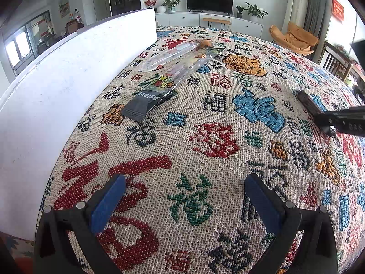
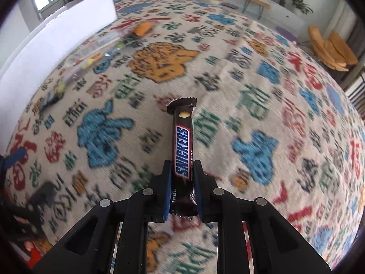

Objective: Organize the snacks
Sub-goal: 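Grasp the Snickers bar with the right tool and lift it, then hold the Snickers bar in the right tool above the blanket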

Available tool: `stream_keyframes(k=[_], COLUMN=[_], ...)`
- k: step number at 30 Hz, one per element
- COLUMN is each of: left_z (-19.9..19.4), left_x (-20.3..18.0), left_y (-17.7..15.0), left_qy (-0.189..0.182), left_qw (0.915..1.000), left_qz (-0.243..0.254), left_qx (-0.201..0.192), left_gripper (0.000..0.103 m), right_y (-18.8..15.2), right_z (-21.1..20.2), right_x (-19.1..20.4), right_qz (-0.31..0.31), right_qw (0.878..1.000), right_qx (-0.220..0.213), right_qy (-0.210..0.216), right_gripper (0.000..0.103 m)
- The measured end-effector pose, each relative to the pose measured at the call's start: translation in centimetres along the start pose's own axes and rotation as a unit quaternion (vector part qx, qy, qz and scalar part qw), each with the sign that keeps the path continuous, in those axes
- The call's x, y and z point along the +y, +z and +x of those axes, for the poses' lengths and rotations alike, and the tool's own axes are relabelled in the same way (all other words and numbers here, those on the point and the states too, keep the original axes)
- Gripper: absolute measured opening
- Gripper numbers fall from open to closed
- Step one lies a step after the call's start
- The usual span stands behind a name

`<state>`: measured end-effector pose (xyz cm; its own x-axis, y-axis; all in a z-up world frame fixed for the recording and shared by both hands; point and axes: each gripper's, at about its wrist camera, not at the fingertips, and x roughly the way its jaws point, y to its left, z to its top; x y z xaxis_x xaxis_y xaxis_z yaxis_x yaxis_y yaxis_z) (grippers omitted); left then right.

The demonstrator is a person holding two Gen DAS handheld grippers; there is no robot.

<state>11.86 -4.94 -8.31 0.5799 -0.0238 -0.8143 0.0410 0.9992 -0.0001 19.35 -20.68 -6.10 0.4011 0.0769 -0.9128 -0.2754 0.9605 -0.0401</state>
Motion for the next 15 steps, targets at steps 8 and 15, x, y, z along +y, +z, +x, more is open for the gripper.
stream_keyframes(k=[8,15], left_z=[0.0,0.1], left_x=[0.0,0.0], left_y=[0.0,0.0], left_qy=[-0.001,0.0], left_qw=[1.0,1.0], left_qz=[0.0,-0.001], left_qx=[0.0,0.0], left_gripper=[0.103,0.103], right_y=[-5.7,-6.4], right_z=[-1.9,-1.4], right_x=[-3.6,-3.6], right_qz=[0.068,0.099], right_qw=[0.994,0.987], right_qx=[-0.082,-0.119], right_qy=[-0.023,-0.043], right_gripper=[0.072,0.083])
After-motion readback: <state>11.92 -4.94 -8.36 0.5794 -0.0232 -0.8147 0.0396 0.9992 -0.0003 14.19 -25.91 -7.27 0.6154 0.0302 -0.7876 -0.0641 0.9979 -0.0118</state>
